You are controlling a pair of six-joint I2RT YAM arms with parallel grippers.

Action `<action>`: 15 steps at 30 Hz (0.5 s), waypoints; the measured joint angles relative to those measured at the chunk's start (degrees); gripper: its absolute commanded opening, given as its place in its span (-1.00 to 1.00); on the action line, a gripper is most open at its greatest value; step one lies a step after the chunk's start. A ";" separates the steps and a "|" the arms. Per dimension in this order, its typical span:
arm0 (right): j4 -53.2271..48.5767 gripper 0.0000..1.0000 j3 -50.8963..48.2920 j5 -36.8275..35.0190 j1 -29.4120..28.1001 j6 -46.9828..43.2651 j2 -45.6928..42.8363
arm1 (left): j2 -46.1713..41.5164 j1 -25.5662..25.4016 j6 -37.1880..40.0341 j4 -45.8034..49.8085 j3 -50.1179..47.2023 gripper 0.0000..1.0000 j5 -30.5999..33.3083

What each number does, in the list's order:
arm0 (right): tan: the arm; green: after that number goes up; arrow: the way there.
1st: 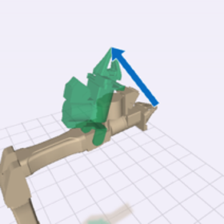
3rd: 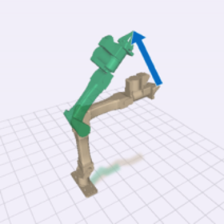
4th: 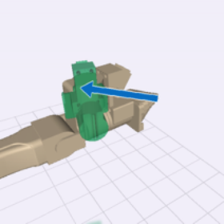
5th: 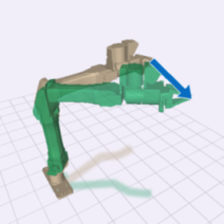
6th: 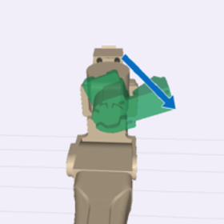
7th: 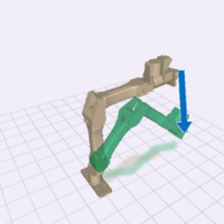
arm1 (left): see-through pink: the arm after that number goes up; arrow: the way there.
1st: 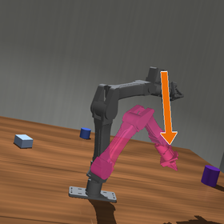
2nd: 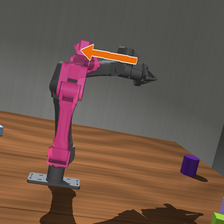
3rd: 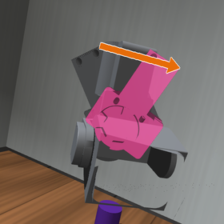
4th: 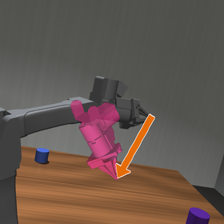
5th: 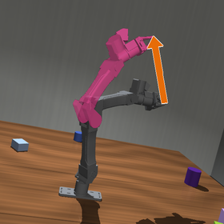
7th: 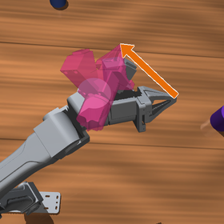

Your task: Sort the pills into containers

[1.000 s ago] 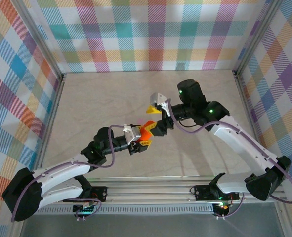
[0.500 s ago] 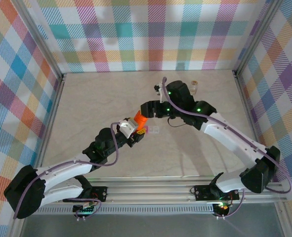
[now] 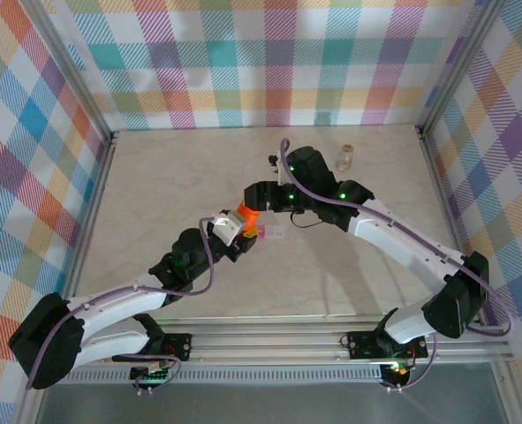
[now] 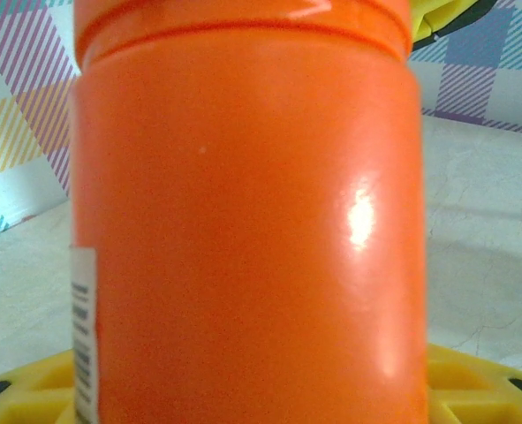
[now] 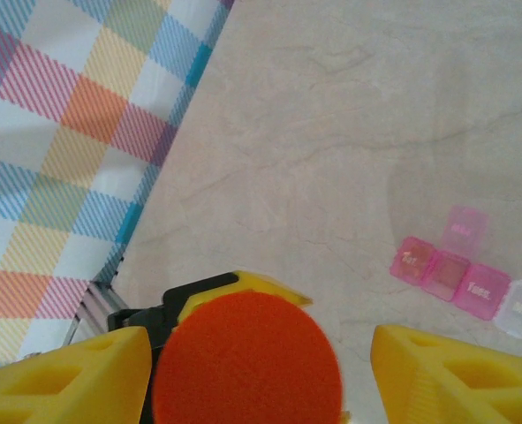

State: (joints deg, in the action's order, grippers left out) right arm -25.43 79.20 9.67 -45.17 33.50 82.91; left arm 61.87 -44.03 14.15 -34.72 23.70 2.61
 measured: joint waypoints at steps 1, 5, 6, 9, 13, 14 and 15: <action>0.00 0.36 -0.02 0.09 -0.37 0.13 0.00 | 0.02 0.00 0.00 -0.04 0.00 -0.88 0.00; 0.02 0.36 -0.02 0.20 -1.42 0.22 0.00 | 0.02 0.00 0.00 -0.37 0.00 -0.89 0.02; 0.07 0.36 -0.04 0.20 -1.40 0.24 0.00 | 0.02 0.00 0.00 -0.50 0.00 -0.89 0.00; 0.44 0.30 -0.50 0.20 -1.42 0.24 -0.02 | 0.02 0.00 -0.20 -0.98 0.00 -0.89 -0.02; 0.96 0.26 -2.03 0.24 -1.42 -0.07 -0.02 | 0.02 0.00 -0.46 -1.11 0.00 -0.89 -0.17; 0.96 0.25 -2.03 0.24 -1.42 -0.20 -0.02 | 0.02 -0.02 -0.48 -1.01 0.00 -0.89 -0.17; 1.01 0.24 -2.03 0.39 -1.42 -0.52 -0.02 | 0.00 -0.02 -0.52 -1.05 0.00 -0.89 -0.17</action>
State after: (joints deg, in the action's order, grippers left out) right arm -24.43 77.17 10.07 -46.59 32.97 82.89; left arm 61.87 -44.05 13.63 -35.77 23.70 2.44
